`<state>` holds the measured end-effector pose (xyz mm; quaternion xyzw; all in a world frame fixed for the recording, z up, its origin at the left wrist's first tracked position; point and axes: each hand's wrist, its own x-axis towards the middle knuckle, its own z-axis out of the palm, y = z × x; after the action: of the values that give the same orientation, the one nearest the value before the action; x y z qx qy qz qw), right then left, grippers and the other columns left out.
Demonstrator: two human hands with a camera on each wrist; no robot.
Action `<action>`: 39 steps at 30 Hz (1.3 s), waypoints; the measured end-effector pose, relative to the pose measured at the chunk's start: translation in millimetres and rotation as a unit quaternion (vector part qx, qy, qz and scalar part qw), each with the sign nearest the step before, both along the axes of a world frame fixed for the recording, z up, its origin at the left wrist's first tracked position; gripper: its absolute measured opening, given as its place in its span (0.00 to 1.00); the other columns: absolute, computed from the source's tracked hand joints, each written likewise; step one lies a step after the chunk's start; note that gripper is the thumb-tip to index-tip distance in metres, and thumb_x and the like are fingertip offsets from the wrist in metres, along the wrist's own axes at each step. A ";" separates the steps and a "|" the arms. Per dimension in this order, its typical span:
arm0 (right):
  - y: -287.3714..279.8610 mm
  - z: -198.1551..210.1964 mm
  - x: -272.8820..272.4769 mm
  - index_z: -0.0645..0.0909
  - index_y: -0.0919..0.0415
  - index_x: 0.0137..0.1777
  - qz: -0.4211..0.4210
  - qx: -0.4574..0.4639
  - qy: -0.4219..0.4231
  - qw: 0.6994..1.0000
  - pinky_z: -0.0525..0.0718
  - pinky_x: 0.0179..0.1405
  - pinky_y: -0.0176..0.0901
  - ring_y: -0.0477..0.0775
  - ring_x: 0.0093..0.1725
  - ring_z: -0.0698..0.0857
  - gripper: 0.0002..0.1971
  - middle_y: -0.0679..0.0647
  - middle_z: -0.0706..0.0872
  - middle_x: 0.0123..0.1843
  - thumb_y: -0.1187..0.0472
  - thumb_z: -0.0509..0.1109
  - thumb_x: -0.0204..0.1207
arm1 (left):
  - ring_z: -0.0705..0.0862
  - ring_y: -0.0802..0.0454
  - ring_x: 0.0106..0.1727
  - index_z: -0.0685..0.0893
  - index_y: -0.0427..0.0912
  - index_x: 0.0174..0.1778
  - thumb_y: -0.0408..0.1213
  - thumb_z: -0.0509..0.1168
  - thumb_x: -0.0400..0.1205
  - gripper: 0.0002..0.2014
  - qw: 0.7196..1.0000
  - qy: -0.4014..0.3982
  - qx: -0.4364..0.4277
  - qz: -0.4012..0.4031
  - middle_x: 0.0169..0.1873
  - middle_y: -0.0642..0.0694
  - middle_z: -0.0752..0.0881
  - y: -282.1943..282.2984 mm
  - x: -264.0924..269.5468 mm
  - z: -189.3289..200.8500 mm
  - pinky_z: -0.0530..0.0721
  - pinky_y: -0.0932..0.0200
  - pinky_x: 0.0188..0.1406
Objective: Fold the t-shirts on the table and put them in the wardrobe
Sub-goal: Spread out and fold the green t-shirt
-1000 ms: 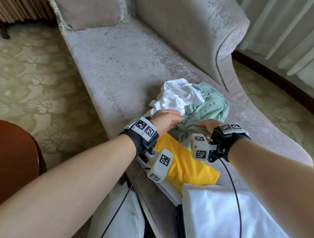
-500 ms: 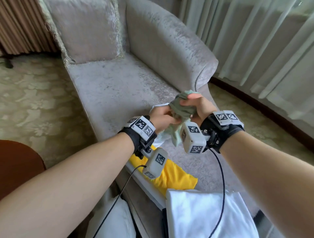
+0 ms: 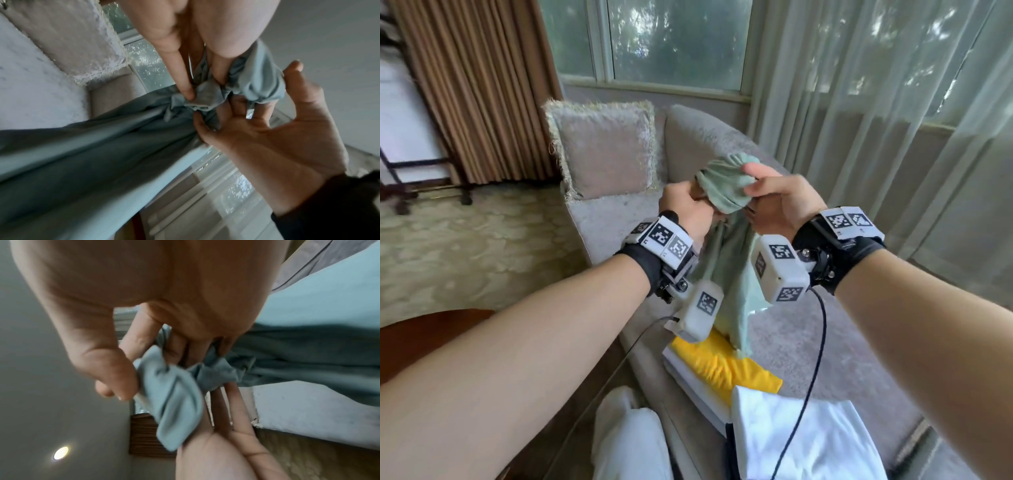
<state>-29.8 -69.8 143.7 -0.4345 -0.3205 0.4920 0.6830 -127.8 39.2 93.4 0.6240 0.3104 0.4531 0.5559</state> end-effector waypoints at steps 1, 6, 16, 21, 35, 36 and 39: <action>-2.0 11.0 -9.7 0.87 0.58 0.40 0.005 0.017 0.005 1.000 0.87 0.45 0.47 0.62 0.46 0.87 0.19 0.62 0.87 0.46 0.79 0.58 0.71 | 0.92 0.43 0.44 0.91 0.46 0.36 0.29 0.72 0.69 0.07 1.000 -0.019 -0.002 0.010 0.41 0.42 0.92 -1.8 -13.2 13.8 0.91 0.40 0.46; -8.8 38.7 -58.7 0.81 0.58 0.44 -0.068 -0.001 -0.134 0.989 0.84 0.48 0.45 0.55 0.50 0.84 0.17 0.54 0.87 0.47 0.81 0.67 0.68 | 0.90 0.39 0.47 0.87 0.40 0.45 0.19 0.63 0.81 0.12 0.988 -0.152 -0.031 0.025 0.48 0.36 0.90 -22.3 -87.7 78.4 0.91 0.49 0.43; 8.1 19.4 -224.5 0.82 0.64 0.60 0.039 -0.118 -0.386 0.914 0.89 0.53 0.55 0.59 0.60 0.86 0.20 0.56 0.87 0.59 0.65 0.81 0.69 | 0.92 0.45 0.45 0.88 0.29 0.48 0.33 0.72 0.80 0.08 0.976 -0.205 0.010 0.075 0.45 0.34 0.91 -69.2 -259.7 130.0 0.90 0.55 0.42; 18.5 22.3 -287.1 0.86 0.60 0.52 0.042 -0.079 -0.403 0.911 0.88 0.55 0.58 0.62 0.53 0.89 0.05 0.61 0.89 0.57 0.60 0.72 0.79 | 0.90 0.50 0.42 0.90 0.34 0.48 0.26 0.79 0.68 0.13 0.974 -0.155 0.030 0.164 0.43 0.39 0.92 -68.5 -352.1 128.3 0.85 0.61 0.42; 34.3 36.7 -410.4 0.80 0.55 0.34 0.084 -0.012 -0.379 0.921 0.77 0.30 0.43 0.55 0.30 0.79 0.14 0.54 0.81 0.29 0.53 0.67 0.81 | 0.83 0.48 0.35 0.88 0.40 0.37 0.41 0.77 0.73 0.09 0.910 0.234 0.006 0.341 0.34 0.43 0.86 -66.4 -514.1 51.6 0.87 0.52 0.44; 32.4 34.3 -413.9 0.81 0.57 0.38 0.119 -0.020 -0.364 0.924 0.77 0.28 0.42 0.53 0.27 0.78 0.11 0.55 0.80 0.29 0.55 0.68 0.81 | 0.82 0.51 0.30 0.87 0.42 0.32 0.42 0.76 0.74 0.10 0.910 0.219 0.004 0.351 0.30 0.44 0.86 -65.9 -517.6 45.9 0.83 0.58 0.34; 24.4 25.1 -417.7 0.84 0.62 0.43 0.266 -0.049 -0.325 0.906 0.76 0.37 0.43 0.51 0.26 0.78 0.07 0.57 0.83 0.33 0.58 0.69 0.76 | 0.84 0.56 0.27 0.86 0.44 0.35 0.36 0.70 0.79 0.07 0.932 0.128 -0.025 0.339 0.29 0.46 0.85 -66.0 -522.7 39.4 0.77 0.65 0.26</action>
<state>-447.5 -45.4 168.8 -0.5021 -0.6036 0.5020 0.3627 -650.5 -26.8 132.8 0.5200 0.5835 0.5229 0.3400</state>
